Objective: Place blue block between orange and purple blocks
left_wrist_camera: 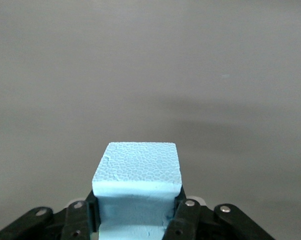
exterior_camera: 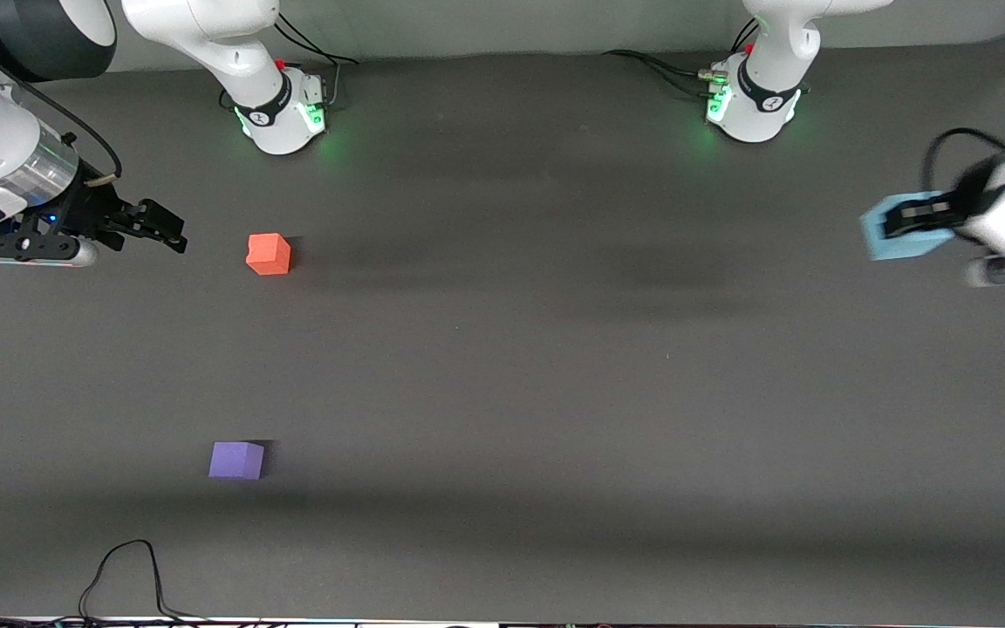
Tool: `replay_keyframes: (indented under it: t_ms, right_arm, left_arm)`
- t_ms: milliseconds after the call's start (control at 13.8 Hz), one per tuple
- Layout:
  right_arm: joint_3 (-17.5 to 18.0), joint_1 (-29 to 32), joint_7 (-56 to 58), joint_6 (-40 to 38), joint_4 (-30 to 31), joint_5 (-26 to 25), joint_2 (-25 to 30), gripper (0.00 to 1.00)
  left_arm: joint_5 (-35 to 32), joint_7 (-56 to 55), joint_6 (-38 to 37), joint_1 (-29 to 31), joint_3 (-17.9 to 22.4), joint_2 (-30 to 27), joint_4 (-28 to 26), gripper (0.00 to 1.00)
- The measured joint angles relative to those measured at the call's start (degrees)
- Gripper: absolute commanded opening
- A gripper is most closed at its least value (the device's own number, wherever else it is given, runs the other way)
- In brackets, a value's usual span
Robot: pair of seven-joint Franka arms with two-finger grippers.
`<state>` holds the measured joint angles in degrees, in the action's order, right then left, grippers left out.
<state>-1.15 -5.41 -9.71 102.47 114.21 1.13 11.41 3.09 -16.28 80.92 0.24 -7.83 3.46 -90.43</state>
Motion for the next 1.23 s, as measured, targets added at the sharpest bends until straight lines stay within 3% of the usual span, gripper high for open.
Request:
replay_keyframes:
  t_ms: [218, 580, 725, 943, 1233]
  right_arm:
    - [0.0, 0.0, 0.0, 0.2, 0.0, 0.0, 0.1, 1.0]
    - [0.0, 0.0, 0.0, 0.8, 0.4, 0.0, 0.1, 1.0]
    - [0.0, 0.0, 0.0, 1.2, 0.7, 0.0, 0.1, 1.0]
    - [0.0, 0.0, 0.0, 1.3, 1.2, 0.0, 0.1, 1.0]
    - [0.0, 0.0, 0.0, 1.3, 1.5, 0.0, 0.1, 1.0]
  left_arm:
    - [1.1, -14.9, 0.9, -5.0, -6.4, 6.1, 5.5, 0.22]
    - [1.2, -19.4, 1.0, -6.8, -7.0, 15.7, 15.0, 0.22]
    - [1.2, -23.2, 2.9, -9.0, -7.2, 17.1, 15.4, 0.22]
    - [1.2, -33.7, 10.5, -18.0, -7.5, 19.8, 14.4, 0.21]
    - [1.1, -44.3, 23.0, -28.2, -7.4, 28.4, 13.7, 0.21]
